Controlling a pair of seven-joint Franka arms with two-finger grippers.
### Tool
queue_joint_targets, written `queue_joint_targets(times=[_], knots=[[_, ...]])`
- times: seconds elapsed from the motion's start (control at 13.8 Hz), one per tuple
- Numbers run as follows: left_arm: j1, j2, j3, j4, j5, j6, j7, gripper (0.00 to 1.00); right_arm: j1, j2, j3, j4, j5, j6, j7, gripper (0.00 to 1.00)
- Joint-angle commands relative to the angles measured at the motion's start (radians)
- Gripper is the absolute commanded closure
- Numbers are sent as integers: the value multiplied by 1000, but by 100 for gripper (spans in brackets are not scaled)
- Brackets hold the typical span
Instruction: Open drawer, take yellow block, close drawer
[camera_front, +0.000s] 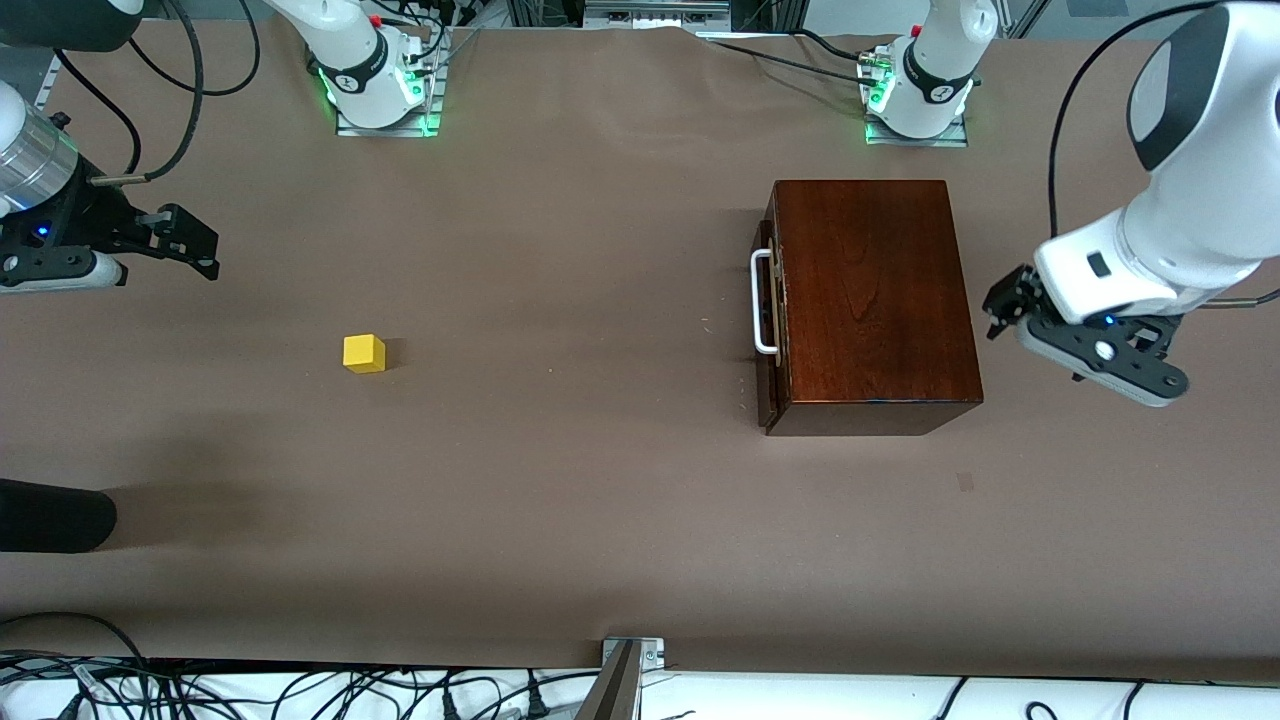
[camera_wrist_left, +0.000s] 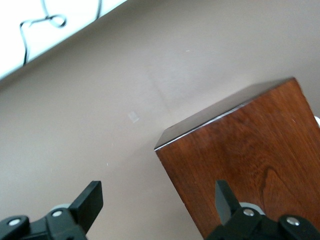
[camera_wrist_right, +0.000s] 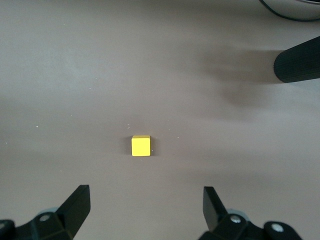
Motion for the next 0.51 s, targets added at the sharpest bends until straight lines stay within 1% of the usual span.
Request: queue_joint_targets(times=[0.0,0.14,0.29,0.43], knots=[[1,-144,52,-149,-85,23,-139,0,-2,4,3,22,3,-12,11,0],[15,-216,90,-241,-151,24,-226,0,-2,4,3,22,3,-12,11,0],[47,-241,87,-298,-151,58,-239,0,-2,4,3,22,3,-12,11,0],[59,-304,75,-399,-151,118,-256,0,-2,4,3,22,3,-12,11,0]])
